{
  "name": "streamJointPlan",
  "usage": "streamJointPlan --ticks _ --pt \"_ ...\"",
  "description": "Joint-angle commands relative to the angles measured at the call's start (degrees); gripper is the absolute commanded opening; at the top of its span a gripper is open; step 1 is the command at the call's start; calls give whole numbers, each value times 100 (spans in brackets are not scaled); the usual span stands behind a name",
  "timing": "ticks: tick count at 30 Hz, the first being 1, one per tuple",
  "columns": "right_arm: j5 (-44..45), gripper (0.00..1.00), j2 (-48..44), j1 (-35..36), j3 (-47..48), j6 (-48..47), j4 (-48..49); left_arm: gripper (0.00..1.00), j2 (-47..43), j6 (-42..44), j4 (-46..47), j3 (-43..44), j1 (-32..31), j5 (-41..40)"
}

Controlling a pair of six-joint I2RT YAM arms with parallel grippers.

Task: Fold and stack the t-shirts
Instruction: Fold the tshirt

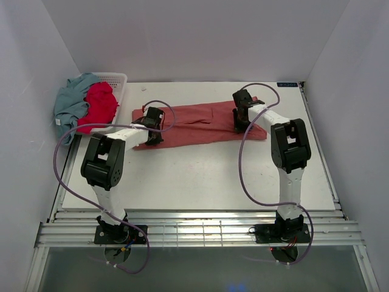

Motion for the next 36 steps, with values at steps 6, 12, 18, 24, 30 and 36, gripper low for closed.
streamJointPlan --ticks 6,12,18,24,30,36 --pt "84 39 1481 -176 2101 -111 -434 0 -194 -683 -1173 -1017 -905 919" --pt "14 40 2044 -272 3007 -103 -496 0 -238 -913 -1261 -1193 -1362 1499" --pt "-461 41 2159 -378 3044 -32 -163 0 -440 -676 -1270 -957 -1670 2754" --pt "-1102 41 2203 -422 3000 -41 136 0 -168 -491 -1033 -552 -1898 3749" --pt "-1664 43 2107 -501 2964 -146 417 0 201 -473 -1015 107 -2197 4611" --pt "-2578 43 2203 -799 3263 -147 655 0 482 -429 -875 687 -2426 5191"
